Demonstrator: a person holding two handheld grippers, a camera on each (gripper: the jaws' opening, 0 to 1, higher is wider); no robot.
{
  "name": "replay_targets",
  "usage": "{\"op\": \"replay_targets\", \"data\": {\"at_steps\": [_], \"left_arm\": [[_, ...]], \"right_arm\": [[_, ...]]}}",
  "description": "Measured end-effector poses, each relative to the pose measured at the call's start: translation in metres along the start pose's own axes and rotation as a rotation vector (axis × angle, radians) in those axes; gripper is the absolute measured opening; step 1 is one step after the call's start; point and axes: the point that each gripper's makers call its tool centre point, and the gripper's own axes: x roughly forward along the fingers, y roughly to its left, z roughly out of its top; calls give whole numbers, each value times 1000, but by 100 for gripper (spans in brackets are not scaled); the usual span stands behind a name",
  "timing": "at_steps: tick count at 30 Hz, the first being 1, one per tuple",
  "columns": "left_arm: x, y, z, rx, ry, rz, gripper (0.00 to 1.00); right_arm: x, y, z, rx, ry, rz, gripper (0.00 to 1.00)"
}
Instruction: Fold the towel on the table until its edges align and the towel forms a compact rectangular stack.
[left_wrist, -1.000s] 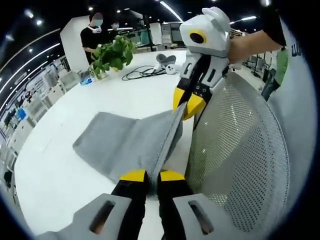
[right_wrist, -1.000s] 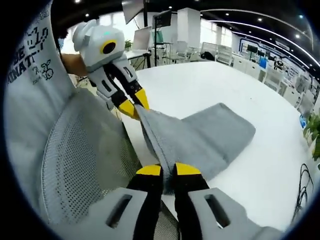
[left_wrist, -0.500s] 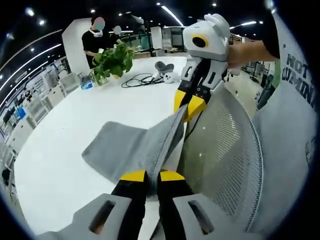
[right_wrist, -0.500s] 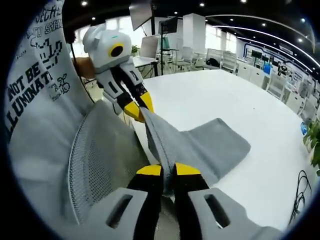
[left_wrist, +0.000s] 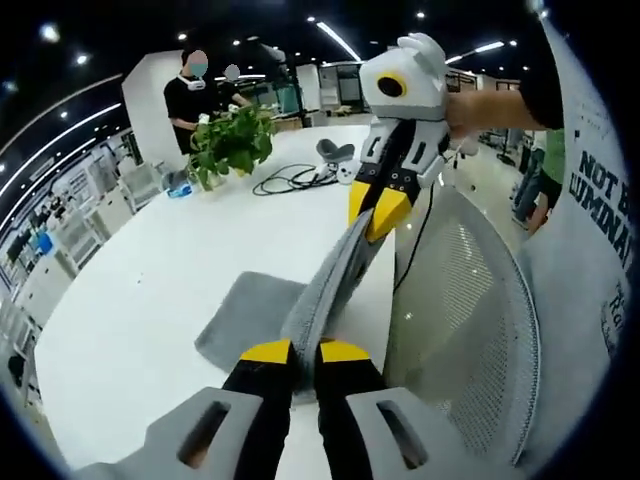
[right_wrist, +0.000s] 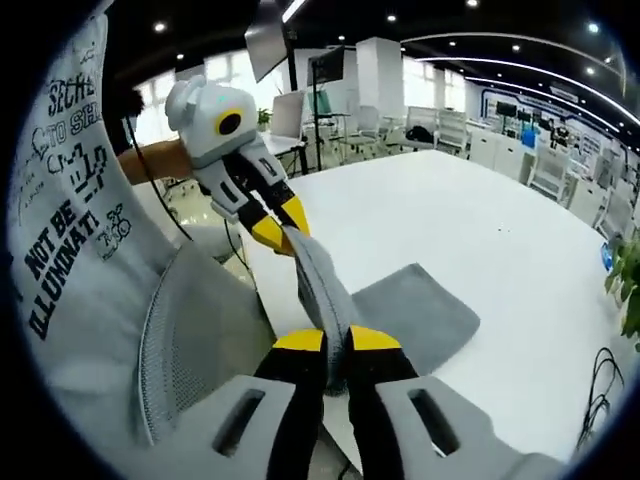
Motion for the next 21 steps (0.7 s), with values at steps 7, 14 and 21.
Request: {"op": "replay_targets", "data": {"at_steps": [7,14,21], "left_arm": [[25,34,-3,-72,-39,-17,8],[55,61,-14,-92,-19,-94,8],[79,79,-30,-104,20,-102,8]], "right_arm": [[17,-36,2,31,0,-14,4],[36,-68,-5,93,-5,-11,4],[57,-92,-12,115,14,-20,5]]}}
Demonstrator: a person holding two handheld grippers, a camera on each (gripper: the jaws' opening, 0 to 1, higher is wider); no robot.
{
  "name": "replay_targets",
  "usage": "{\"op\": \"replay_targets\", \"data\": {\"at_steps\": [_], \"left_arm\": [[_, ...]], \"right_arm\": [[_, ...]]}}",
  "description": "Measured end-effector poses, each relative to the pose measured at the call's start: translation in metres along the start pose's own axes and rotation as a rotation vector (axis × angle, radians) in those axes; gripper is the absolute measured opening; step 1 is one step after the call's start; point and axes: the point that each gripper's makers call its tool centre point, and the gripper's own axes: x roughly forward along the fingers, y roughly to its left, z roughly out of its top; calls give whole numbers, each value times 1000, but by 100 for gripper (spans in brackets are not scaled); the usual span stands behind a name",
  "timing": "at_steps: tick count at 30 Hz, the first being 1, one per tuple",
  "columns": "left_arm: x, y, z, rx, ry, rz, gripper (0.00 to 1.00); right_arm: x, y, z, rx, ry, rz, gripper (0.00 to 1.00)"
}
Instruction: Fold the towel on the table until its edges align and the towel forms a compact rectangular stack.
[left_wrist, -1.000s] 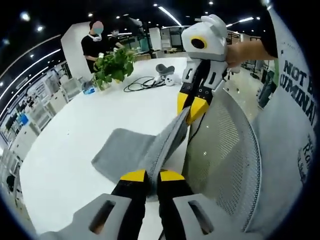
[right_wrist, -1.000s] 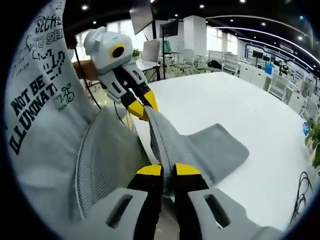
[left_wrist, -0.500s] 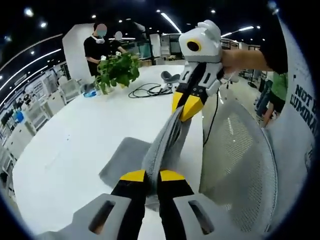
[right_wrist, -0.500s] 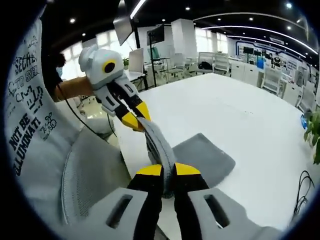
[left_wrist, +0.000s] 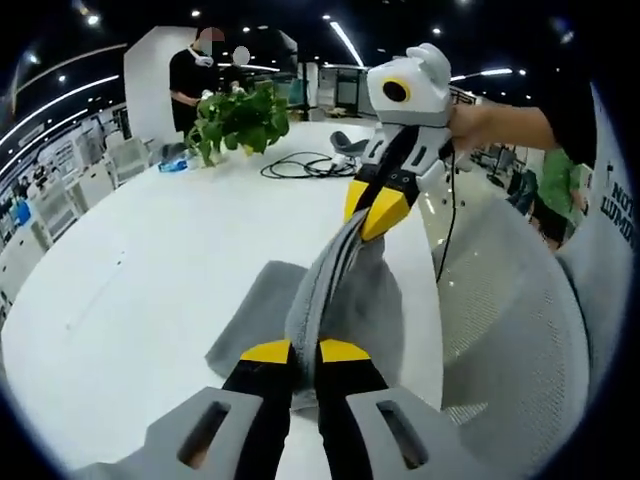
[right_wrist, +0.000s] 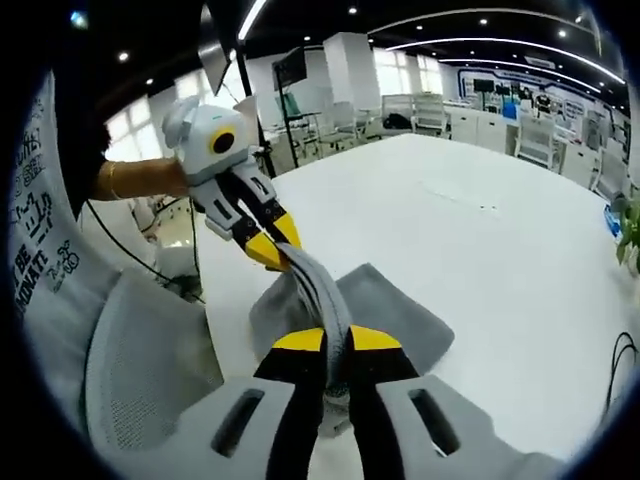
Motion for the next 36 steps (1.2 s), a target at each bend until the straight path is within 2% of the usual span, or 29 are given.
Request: {"op": "replay_targets", "data": {"at_steps": [3,4,5,8,12,14,18,20,22,24,25,28,31,33,34,36], "left_arm": [[10,8,-7,-18,17,-7,8],[16,8,-11,-51,23,-25,8],[20,8,-14,-62,29,-39,8],[32,16,-19,-75,42,-27,8],[38,23,-19,-114,34,-4,8],[42,28,-23,-140,16,39,9],[48,34,-30,-227,-40,90,12],[47,36,-29,-271,-76,98,17],[47,36,-27,-333,-127,74,33],[47,38,-35,-334,-98,64,45],[47,37,-37,-326,-88,60,45],[45,44,-42,-333,-80,97,42],[45,55,-45,-403,-97,132,33],[46,61,-49,-432,-95,150,23],[46,64,-51,-444,-97,157,21],[48,68,-54,-449,-95,169,21]], "right_arm": [[11,-11,-5,13,10,-9,5],[12,-13,-7,8,13,-13,5],[17,-21,-13,-50,36,-27,5],[24,-29,-18,-27,41,-23,5],[28,-41,-21,-21,47,-36,6],[32,-48,-24,-3,29,-40,8],[38,-55,-26,83,-11,-33,11],[39,-55,-24,118,-37,-23,17],[39,-54,-25,129,-53,-9,29],[40,-52,-29,139,-45,-12,39],[41,-51,-33,137,-39,-14,40],[40,-57,-37,146,-45,-49,34],[39,-64,-33,191,-93,-82,27],[39,-71,-31,206,-112,-98,20],[40,-74,-33,208,-109,-107,16],[42,-79,-35,227,-108,-117,16]]}}
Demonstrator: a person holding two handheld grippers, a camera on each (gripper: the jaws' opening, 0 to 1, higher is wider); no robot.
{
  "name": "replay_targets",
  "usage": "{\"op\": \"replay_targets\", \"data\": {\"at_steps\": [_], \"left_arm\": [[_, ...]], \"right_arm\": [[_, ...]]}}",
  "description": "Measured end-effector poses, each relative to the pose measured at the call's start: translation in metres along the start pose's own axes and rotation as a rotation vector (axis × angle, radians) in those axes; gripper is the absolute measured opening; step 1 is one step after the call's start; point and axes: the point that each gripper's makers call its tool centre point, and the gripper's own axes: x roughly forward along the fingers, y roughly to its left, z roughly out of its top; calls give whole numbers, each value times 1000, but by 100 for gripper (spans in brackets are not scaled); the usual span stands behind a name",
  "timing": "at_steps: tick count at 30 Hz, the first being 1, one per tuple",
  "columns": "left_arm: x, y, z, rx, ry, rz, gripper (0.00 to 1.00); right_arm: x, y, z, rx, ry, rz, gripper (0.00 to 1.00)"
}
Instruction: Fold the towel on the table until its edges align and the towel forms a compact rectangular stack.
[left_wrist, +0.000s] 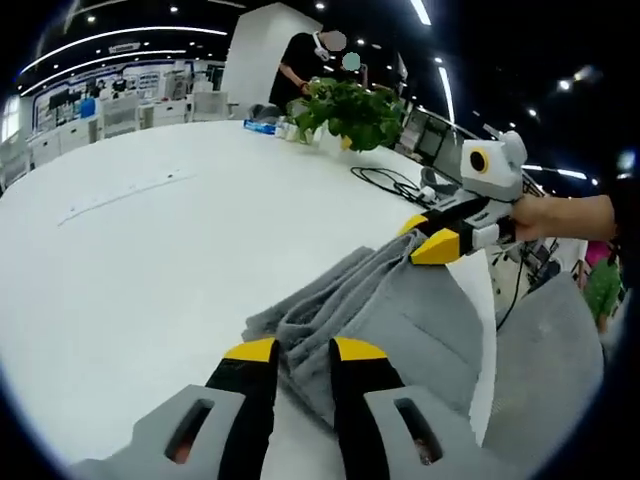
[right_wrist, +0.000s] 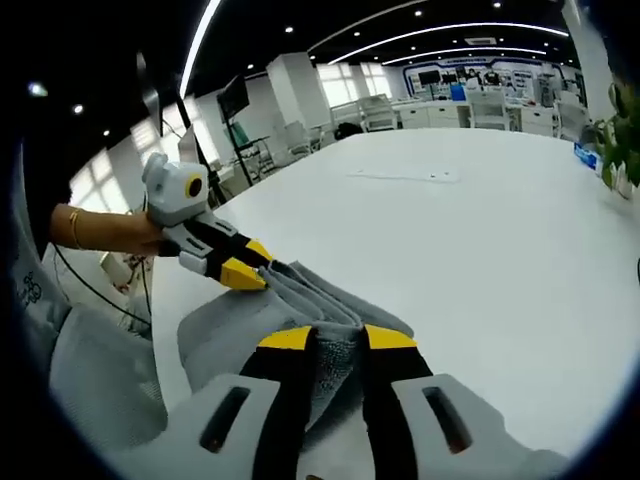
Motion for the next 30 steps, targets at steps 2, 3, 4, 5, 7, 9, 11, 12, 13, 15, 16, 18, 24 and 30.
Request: {"op": "replay_targets", "data": {"at_steps": [2,3,4,5,7,9,11,12,13,15,16,18,24,30], "left_arm": [[2,0,-3,10,12,1,22],[3,1,-5,27,19,15,22],[4,2,-6,42,25,26,23],[4,3,-7,54,28,44,24],[6,6,-8,53,24,66,26],[9,5,-11,45,37,53,24],[11,4,-13,33,43,48,22],[12,5,-13,30,41,50,21],[14,5,-13,26,36,45,20],[18,2,-14,52,33,38,15],[19,2,-14,52,37,49,14],[21,5,-11,45,53,64,12],[29,19,-1,41,37,91,11],[35,32,8,34,-6,91,11]], "right_arm": [[3,-2,-4,5,10,-8,16],[4,-3,-5,6,15,-13,16],[6,-5,-8,8,21,-23,16],[8,-7,-9,10,26,-32,17],[11,-11,-14,-6,47,-53,18],[15,-12,-19,-14,69,-62,18],[18,-15,-23,-20,89,-69,17],[19,-16,-24,-21,96,-76,17],[21,-18,-28,-7,116,-87,16],[26,-19,-31,50,137,-104,14],[29,-18,-30,35,138,-100,12],[33,-18,-30,-6,158,-99,11],[42,-36,-17,2,136,-140,10],[54,-52,-4,37,86,-183,10]]}}
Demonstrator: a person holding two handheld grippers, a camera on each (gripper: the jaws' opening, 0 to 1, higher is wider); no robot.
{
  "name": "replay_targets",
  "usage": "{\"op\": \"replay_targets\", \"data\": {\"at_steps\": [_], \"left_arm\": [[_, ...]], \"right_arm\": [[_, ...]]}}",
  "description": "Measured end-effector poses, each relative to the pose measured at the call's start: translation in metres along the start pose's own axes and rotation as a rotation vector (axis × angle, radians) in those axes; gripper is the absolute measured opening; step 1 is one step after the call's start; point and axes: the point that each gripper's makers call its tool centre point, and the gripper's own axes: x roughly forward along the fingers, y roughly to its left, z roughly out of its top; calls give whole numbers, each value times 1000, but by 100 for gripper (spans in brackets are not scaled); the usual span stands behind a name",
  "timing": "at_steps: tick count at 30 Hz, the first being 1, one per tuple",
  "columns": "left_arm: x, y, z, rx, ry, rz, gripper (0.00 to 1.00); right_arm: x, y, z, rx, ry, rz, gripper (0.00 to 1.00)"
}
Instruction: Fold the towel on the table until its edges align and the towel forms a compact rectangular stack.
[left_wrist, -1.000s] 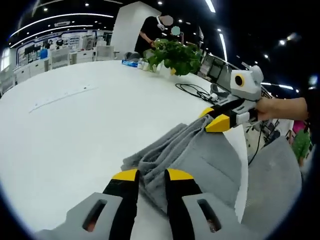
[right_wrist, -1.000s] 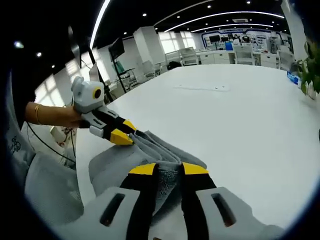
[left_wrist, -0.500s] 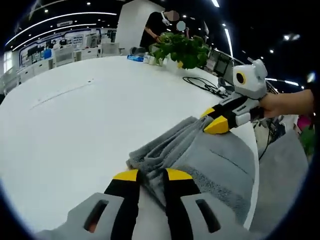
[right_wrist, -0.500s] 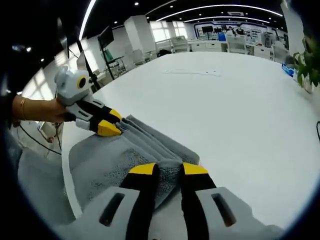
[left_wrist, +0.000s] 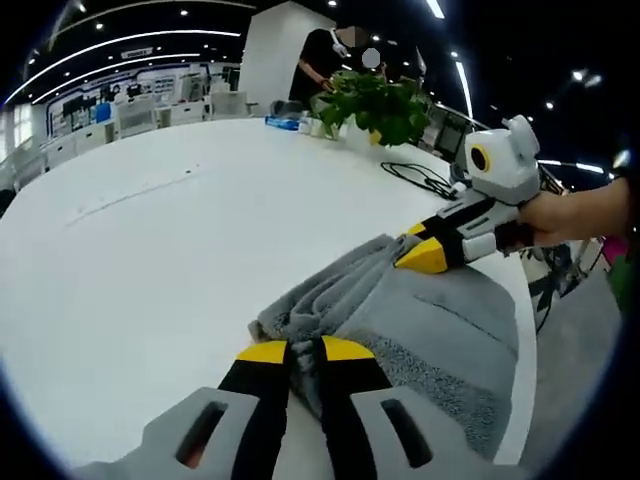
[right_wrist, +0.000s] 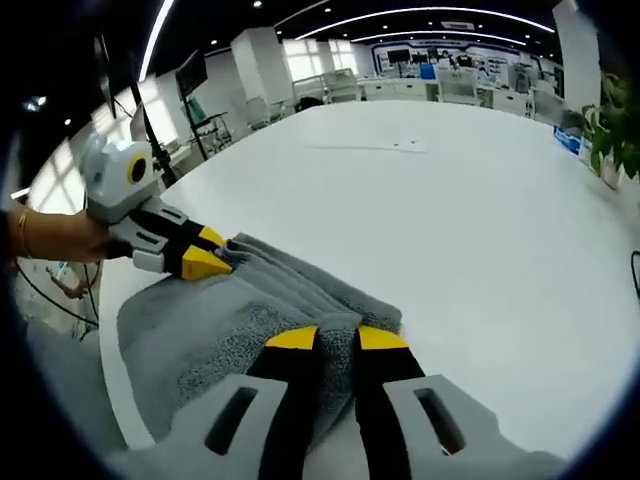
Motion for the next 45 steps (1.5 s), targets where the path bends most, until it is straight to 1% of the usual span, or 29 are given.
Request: {"op": "replay_targets", "data": {"at_steps": [1,3,7,8,9,10,11,12,14,15,17,18,19,20,21,22,23,24,25,26,27,30,32,35,37,39,41,42,45], "left_arm": [[2,3,2,3,-7,2,11],[4,9,6,1,-13,3,11],[11,18,13,0,-18,8,11],[12,20,13,-2,-19,9,11],[12,21,13,-9,-20,11,11],[12,20,13,-15,-20,13,11],[11,20,13,-34,-14,24,11],[12,19,13,-43,-2,35,11],[11,19,15,-35,29,62,11],[11,19,15,-33,33,72,11],[9,19,16,-36,34,82,13],[7,21,17,-51,27,90,14],[5,23,18,-91,12,106,15],[2,23,20,-99,-13,99,16],[-1,24,20,-102,-24,99,17],[-5,27,22,-109,-45,111,18],[-7,30,25,-118,-65,128,19],[-15,38,30,-123,-91,182,21],[-21,44,35,-84,-110,222,23],[-30,50,43,-8,-126,263,26],[-35,52,48,8,-132,277,26],[-49,53,59,-18,-165,267,27],[-59,51,63,-10,-184,267,27],[-69,46,61,-9,-188,263,29],[-77,40,58,-11,-193,254,29],[-83,34,51,2,-172,251,29],[-93,28,45,6,-171,250,31],[-99,23,42,-2,-176,241,32],[-112,16,34,-32,-185,244,32]], "right_arm": [[3,-3,3,31,-23,-12,10],[5,-6,6,40,-38,-17,10],[11,-13,13,95,-61,-23,10],[12,-13,16,159,-63,-17,10],[12,-14,17,177,-66,-18,10],[11,-17,22,193,-96,-27,10],[10,-18,24,191,-112,-30,10],[10,-17,23,176,-103,-32,11],[11,-18,25,184,-113,-40,11],[11,-18,27,200,-124,-46,12],[8,-21,33,234,-157,-58,12],[5,-22,36,249,-178,-61,13],[1,-24,39,237,-195,-62,13],[-4,-26,41,225,-202,-67,14],[-7,-28,43,227,-209,-69,15],[-10,-30,45,231,-220,-68,16],[-15,-34,47,236,-232,-75,17],[-19,-37,48,236,-236,-83,18],[-22,-40,48,239,-239,-94,18],[-25,-43,49,242,-244,-102,18],[-31,-48,49,251,-252,-112,19],[-42,-50,48,265,-257,-115,20],[-51,-46,47,250,-253,-117,21],[-66,-39,48,232,-260,-110,22],[-73,-35,49,220,-266,-107,22],[-83,-29,48,208,-269,-102,24],[-91,-22,47,220,-284,-89,25],[-95,-16,46,227,-291,-78,25],[-106,1,35,187,-283,-56,25]]}}
